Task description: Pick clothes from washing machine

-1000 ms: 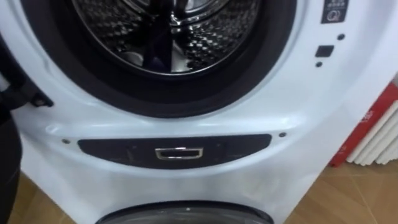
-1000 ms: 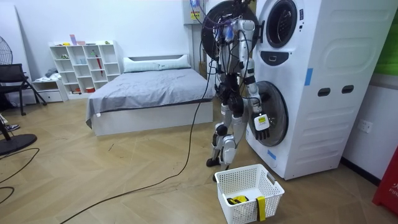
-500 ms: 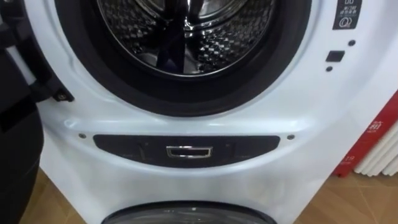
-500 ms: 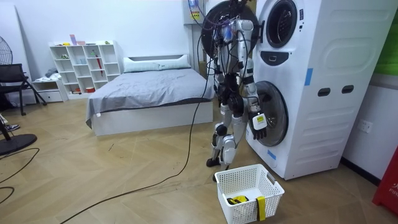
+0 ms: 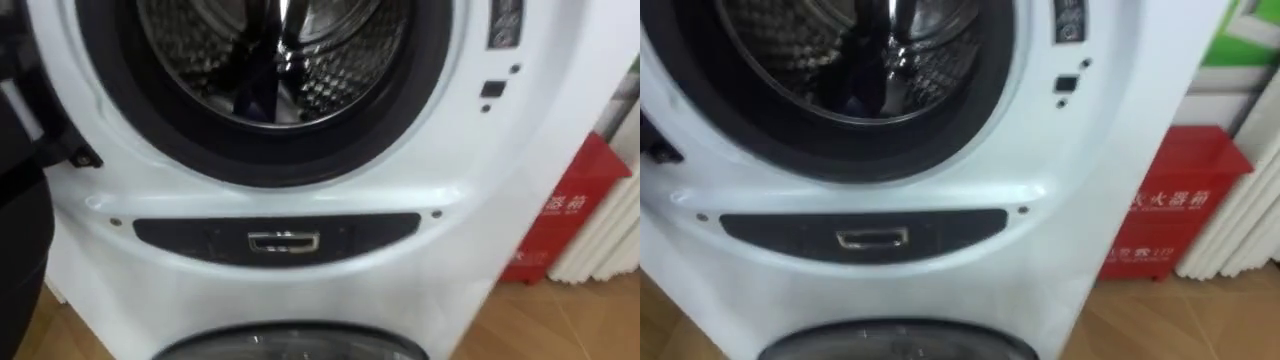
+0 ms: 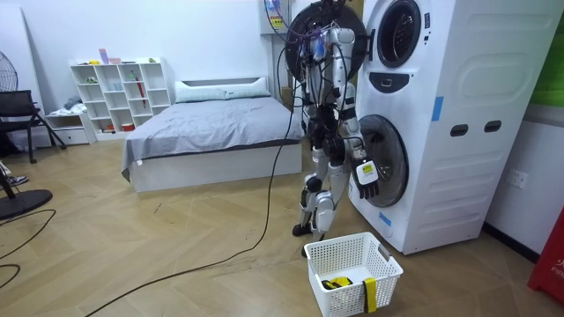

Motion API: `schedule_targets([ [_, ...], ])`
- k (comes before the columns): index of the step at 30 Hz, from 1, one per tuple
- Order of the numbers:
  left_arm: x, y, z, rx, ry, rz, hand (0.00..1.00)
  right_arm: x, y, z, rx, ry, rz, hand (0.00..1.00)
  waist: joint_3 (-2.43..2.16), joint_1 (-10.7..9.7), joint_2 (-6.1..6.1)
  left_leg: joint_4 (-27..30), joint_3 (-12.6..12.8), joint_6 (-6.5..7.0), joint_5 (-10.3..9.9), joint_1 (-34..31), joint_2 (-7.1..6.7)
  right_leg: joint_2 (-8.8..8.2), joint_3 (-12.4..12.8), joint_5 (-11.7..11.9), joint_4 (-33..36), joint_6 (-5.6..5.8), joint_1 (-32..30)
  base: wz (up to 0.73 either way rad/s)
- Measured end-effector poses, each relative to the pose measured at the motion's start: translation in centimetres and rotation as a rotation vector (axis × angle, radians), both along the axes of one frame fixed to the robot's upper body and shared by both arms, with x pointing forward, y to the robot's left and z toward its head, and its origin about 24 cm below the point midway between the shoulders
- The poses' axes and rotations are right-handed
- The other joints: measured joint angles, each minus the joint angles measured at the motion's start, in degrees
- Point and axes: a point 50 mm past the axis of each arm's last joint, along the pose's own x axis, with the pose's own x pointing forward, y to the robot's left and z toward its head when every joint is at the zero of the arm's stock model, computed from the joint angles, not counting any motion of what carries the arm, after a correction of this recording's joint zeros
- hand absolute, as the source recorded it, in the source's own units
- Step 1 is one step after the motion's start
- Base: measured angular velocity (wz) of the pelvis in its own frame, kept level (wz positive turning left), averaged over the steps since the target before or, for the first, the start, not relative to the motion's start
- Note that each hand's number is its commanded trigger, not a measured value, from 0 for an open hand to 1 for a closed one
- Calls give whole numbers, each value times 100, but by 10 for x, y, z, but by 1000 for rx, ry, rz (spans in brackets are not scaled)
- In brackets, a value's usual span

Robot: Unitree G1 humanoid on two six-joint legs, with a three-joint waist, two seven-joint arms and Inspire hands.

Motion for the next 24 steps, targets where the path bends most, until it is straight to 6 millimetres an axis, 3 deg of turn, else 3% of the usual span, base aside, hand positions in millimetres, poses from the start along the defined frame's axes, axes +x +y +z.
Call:
schedule_targets([
  [1, -3, -4, -2, -25, 9, 6, 0, 5, -5, 2, -20, -7, 26, 0, 17, 24, 136, 860, 29, -104, -186, -90, 240, 133, -137, 32, 92, -77, -83, -93],
  [2, -6, -7, -3, -47, 29, 6, 0, 9, -8, 4, -34, -16, 36, 0, -15, -65, 294, 1650, -4, -154, -222, -14, 433, 238, -278, 29, 151, -131, -115, -87],
  [4, 9, -6, -1, -65, 1, -7, 0, 11, -9, 4, -44, -21, 22, 0, -13, -382, 375, 2366, -237, -212, -187, 134, 554, 268, -589, 31, 239, -165, -232, 1],
  [6, 37, -8, 3, -77, -71, -33, 0, 7, -13, 5, -44, -24, -33, 0, -9, -571, 377, 2229, -420, -416, -60, 541, 644, 217, -813, 37, 458, -171, -479, 41],
  [8, 80, -17, 14, -85, -176, -128, 0, 10, -15, 6, -45, -48, -101, 0, -1, -683, 488, 1121, -478, -452, -50, 1262, 956, 180, -1060, 86, 770, -154, -869, 38],
  [9, 89, -19, 17, -87, -199, -147, 0, 14, -15, 7, -43, -55, -106, 0, 22, -688, 472, 701, -468, -453, -50, 1422, 1010, 140, -1115, 96, 883, -143, -998, 33],
  [10, 105, -23, 23, -87, -245, -186, 0, 21, -14, 8, -39, -72, -113, 0, 35, -669, 453, -50, -422, -643, -334, 1638, 1042, 41, -1158, 178, 1088, -106, -1297, 28],
  [11, 113, -28, 26, -87, -264, -226, 0, 27, -14, 10, -40, -88, -105, 0, 37, -666, 450, -728, -262, -640, -579, 1753, 1004, -35, -1125, 406, 1120, -55, -1524, 30],
  [12, 114, -31, 26, -88, -263, -245, 0, 30, -14, 11, -41, -95, -99, 0, 44, -673, 465, -1009, -214, -583, -640, 1769, 942, -77, -1102, 546, 1055, -17, -1606, 37],
  [14, 108, -37, 22, -90, -220, -301, 0, 31, -16, 12, -46, -102, -101, 0, 37, -648, 415, -1659, -203, -513, -685, 1737, 648, -278, -896, 1189, 616, 210, -1731, 41],
  [15, 102, -36, 19, -90, -202, -300, 0, 31, -15, 12, -44, -102, -102, 0, 49, -627, 376, -1694, -204, -440, -670, 1696, 524, -337, -815, 1324, 501, 282, -1735, 12],
  [16, 86, -32, 14, -86, -154, -297, 0, 30, -13, 11, -30, -100, -98, 0, 7, -590, 262, -1638, -184, -254, -589, 1563, 265, -492, -674, 1626, 194, 388, -1721, 0],
  [17, 67, -26, 8, -81, -99, -279, 0, 30, -10, 10, -20, -100, -96, 0, 3, -617, 191, -1515, -111, -118, -523, 1431, 69, -643, -602, 1998, -134, 455, -1639, 0],
  [18, 59, -24, 6, -81, -72, -269, 0, 29, -10, 10, -15, -100, -99, 0, 7, -627, 180, -1489, -35, -23, -490, 1365, -12, -719, -574, 2182, -260, 492, -1609, 12],
  [19, 45, -21, 3, -80, -37, -252, 0, 24, -10, 9, -8, -94, -113, 0, 1, -622, 132, -1456, 234, 150, -406, 1286, -145, -845, -419, 2323, -308, 556, -1588, 23],
  [20, 41, -20, 2, -79, -26, -248, 0, 21, -10, 9, -2, -93, -127, 0, 13, -640, 161, -1442, 395, 200, -384, 1243, -159, -893, -380, 2233, -214, 600, -1575, 54],
  [21, 39, -19, 2, -77, -19, -245, 0, 18, -10, 8, 19, -102, -168, 0, 46, -683, 196, -1437, 735, 311, -349, 1188, -128, -912, -301, 1664, 389, 673, -1562, 92],
  [22, 41, -18, 2, -74, -27, -250, 0, 18, -11, 9, 32, -112, -183, 0, 63, -752, 209, -1507, 892, 400, -291, 1140, -135, -991, -300, 965, 1156, 668, -1546, 114],
  [23, 43, -16, 4, -68, -45, -250, 0, 18, -10, 8, 42, -111, -176, 0, 70, -749, 144, -1577, 1012, 418, -193, 1143, -182, -1064, -185, 453, 1832, 672, -1467, 97],
  [24, 43, -17, 4, -70, -52, -251, 0, 17, -10, 8, 46, -107, -176, 0, 76, -732, 111, -1633, 1087, 406, -139, 1168, -183, -1070, -157, 266, 2110, 701, -1379, 82],
])
